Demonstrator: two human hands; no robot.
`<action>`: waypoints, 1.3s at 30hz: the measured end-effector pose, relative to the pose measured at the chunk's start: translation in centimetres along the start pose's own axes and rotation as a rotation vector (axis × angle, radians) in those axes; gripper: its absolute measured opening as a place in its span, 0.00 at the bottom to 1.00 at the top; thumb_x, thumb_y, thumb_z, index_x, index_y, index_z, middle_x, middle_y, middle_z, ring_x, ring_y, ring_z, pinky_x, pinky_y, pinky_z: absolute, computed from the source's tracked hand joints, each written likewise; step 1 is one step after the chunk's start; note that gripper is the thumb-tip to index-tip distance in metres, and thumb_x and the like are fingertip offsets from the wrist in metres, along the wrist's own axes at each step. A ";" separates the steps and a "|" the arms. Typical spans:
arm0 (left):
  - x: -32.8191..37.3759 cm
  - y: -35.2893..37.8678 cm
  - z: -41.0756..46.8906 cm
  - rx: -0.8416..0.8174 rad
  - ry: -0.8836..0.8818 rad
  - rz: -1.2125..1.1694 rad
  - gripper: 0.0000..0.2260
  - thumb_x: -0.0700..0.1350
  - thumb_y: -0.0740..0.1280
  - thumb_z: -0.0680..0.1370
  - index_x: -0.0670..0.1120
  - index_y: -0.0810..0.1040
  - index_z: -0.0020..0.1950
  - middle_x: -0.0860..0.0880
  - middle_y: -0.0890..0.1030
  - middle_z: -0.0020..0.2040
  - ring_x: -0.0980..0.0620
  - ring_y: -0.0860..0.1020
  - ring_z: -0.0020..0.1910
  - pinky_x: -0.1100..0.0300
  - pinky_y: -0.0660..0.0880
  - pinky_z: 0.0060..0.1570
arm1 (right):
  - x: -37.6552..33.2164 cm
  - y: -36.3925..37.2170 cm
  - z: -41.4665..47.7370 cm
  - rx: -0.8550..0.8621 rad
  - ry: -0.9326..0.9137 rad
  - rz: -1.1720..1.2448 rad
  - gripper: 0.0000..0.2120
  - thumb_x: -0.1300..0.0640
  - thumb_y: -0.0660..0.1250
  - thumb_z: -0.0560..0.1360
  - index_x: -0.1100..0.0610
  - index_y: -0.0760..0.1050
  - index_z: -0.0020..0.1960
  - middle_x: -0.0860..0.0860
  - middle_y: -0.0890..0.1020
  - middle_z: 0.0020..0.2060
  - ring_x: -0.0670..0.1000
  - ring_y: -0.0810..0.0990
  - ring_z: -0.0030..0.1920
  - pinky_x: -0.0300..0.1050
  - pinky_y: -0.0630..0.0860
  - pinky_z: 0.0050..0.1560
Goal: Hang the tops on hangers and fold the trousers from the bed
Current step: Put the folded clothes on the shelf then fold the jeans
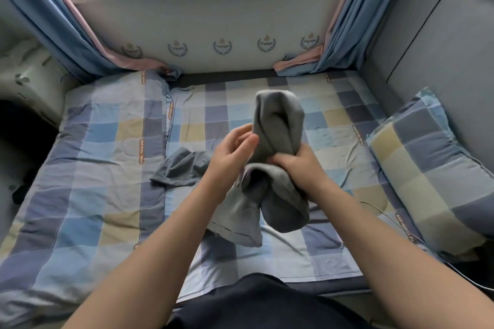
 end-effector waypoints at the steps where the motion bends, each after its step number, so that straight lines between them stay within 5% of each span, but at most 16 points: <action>1: -0.7 0.0 -0.3 -0.044 -0.016 0.033 0.21 0.52 0.67 0.80 0.44 0.74 0.70 0.48 0.82 0.61 0.55 0.80 0.61 0.60 0.77 0.58 | -0.9 -0.4 0.5 0.019 0.041 0.092 0.05 0.61 0.72 0.67 0.59 0.84 0.43 0.55 0.87 0.39 0.51 0.86 0.41 0.46 0.80 0.40; 5: -3.6 0.4 -1.2 -0.165 -0.134 0.203 0.20 0.58 0.62 0.78 0.49 0.75 0.66 0.52 0.82 0.58 0.62 0.79 0.59 0.65 0.76 0.57 | -4.7 -1.9 3.1 0.041 0.115 0.225 0.08 0.57 0.73 0.69 0.61 0.84 0.44 0.57 0.87 0.39 0.55 0.86 0.41 0.48 0.83 0.44; 7: -5.1 0.7 -1.5 -0.256 -0.205 0.266 0.11 0.54 0.69 0.78 0.57 0.76 0.60 0.63 0.84 0.51 0.70 0.79 0.51 0.74 0.74 0.48 | -5.8 -2.4 4.6 0.042 0.138 0.264 0.13 0.60 0.65 0.78 0.58 0.82 0.36 0.49 0.83 0.28 0.46 0.83 0.30 0.38 0.79 0.34; 9: -7.5 0.8 -1.8 -0.290 -0.253 0.385 0.09 0.47 0.73 0.78 0.59 0.79 0.55 0.66 0.84 0.48 0.63 0.81 0.51 0.73 0.75 0.46 | -6.6 -2.5 5.8 0.099 0.170 0.316 0.12 0.61 0.64 0.80 0.58 0.80 0.39 0.47 0.81 0.25 0.43 0.80 0.26 0.36 0.76 0.28; 11: -9.6 0.7 -2.0 -0.162 -0.272 0.476 0.04 0.44 0.70 0.80 0.53 0.82 0.52 0.58 0.85 0.47 0.53 0.82 0.52 0.61 0.79 0.50 | -6.8 -2.2 6.8 0.124 0.222 0.419 0.06 0.61 0.66 0.79 0.63 0.80 0.50 0.53 0.85 0.35 0.49 0.84 0.36 0.40 0.80 0.37; 13: -10.1 0.5 -2.1 0.010 -0.280 0.435 0.05 0.42 0.67 0.82 0.46 0.82 0.53 0.49 0.86 0.49 0.48 0.83 0.52 0.51 0.79 0.55 | -6.0 -1.9 7.2 0.113 0.319 0.472 0.10 0.59 0.65 0.80 0.63 0.78 0.58 0.59 0.83 0.49 0.55 0.83 0.50 0.50 0.81 0.53; 16: -9.5 0.0 -2.1 0.143 -0.269 0.261 0.06 0.40 0.66 0.82 0.41 0.82 0.55 0.46 0.86 0.49 0.46 0.84 0.52 0.49 0.81 0.55 | -3.7 -2.2 6.4 0.060 0.382 0.506 0.08 0.54 0.64 0.81 0.57 0.77 0.56 0.54 0.81 0.49 0.55 0.79 0.51 0.53 0.76 0.56; 19: -8.3 -0.3 -2.0 0.241 -0.242 0.154 0.06 0.40 0.66 0.82 0.43 0.82 0.54 0.46 0.86 0.48 0.46 0.84 0.52 0.51 0.81 0.54 | 0.4 -2.1 4.1 -0.043 0.410 0.215 0.26 0.43 0.67 0.78 0.50 0.68 0.73 0.47 0.75 0.65 0.52 0.72 0.64 0.55 0.69 0.63; 21: -7.2 -0.5 -1.5 0.288 -0.200 0.130 0.05 0.40 0.67 0.82 0.42 0.82 0.53 0.44 0.86 0.48 0.44 0.83 0.52 0.48 0.79 0.55 | 3.5 -1.5 1.3 -0.125 0.387 0.021 0.37 0.40 0.70 0.75 0.50 0.60 0.78 0.46 0.68 0.69 0.48 0.70 0.65 0.47 0.68 0.62; 23: -6.3 -0.6 -0.8 0.309 -0.177 0.101 0.05 0.40 0.67 0.81 0.41 0.82 0.52 0.41 0.86 0.48 0.42 0.83 0.53 0.46 0.80 0.54 | 6.7 -0.4 -1.6 -0.261 0.364 -0.034 0.40 0.46 0.75 0.71 0.49 0.60 0.77 0.44 0.68 0.70 0.38 0.77 0.59 0.32 0.73 0.54; 27: -4.9 -0.3 0.2 0.268 -0.208 0.036 0.05 0.43 0.67 0.82 0.46 0.83 0.50 0.46 0.87 0.46 0.45 0.84 0.52 0.53 0.82 0.49 | 10.9 1.1 -4.4 -0.349 0.382 -0.083 0.36 0.61 0.77 0.72 0.49 0.63 0.74 0.47 0.72 0.69 0.33 0.74 0.62 0.26 0.74 0.46; 30: -4.0 -0.6 0.5 0.263 -0.218 0.007 0.05 0.42 0.67 0.82 0.46 0.83 0.51 0.45 0.86 0.47 0.47 0.84 0.52 0.51 0.81 0.52 | 10.7 1.3 -3.4 -0.331 0.368 -0.185 0.41 0.59 0.78 0.72 0.51 0.60 0.78 0.49 0.69 0.73 0.43 0.68 0.68 0.30 0.74 0.51; 33: -3.3 -1.2 0.5 0.210 -0.225 -0.022 0.06 0.41 0.67 0.82 0.47 0.84 0.50 0.48 0.87 0.45 0.51 0.85 0.47 0.57 0.81 0.44 | 9.7 1.1 -2.1 -0.297 0.320 -0.236 0.50 0.56 0.80 0.68 0.43 0.55 0.80 0.44 0.65 0.73 0.47 0.66 0.70 0.47 0.73 0.66; 35: -2.8 -1.4 0.2 0.163 -0.220 -0.019 0.07 0.40 0.66 0.82 0.47 0.84 0.49 0.47 0.87 0.45 0.51 0.85 0.45 0.60 0.80 0.41 | 9.3 0.8 -1.2 -0.301 0.301 -0.261 0.45 0.56 0.81 0.66 0.41 0.62 0.76 0.46 0.70 0.71 0.50 0.70 0.70 0.57 0.72 0.69; 39: -2.2 -2.4 0.0 0.193 -0.203 -0.020 0.07 0.39 0.66 0.82 0.46 0.84 0.50 0.42 0.86 0.49 0.45 0.84 0.51 0.52 0.81 0.54 | 8.7 1.0 -0.2 -0.369 0.283 -0.404 0.23 0.49 0.79 0.66 0.41 0.76 0.58 0.43 0.82 0.55 0.50 0.80 0.58 0.54 0.78 0.60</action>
Point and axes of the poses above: each hand's wrist, its own z-axis towards the middle knuckle, its own y-axis out of the palm, x = y × z, the point moved 3 cm from there along z, towards the middle knuckle
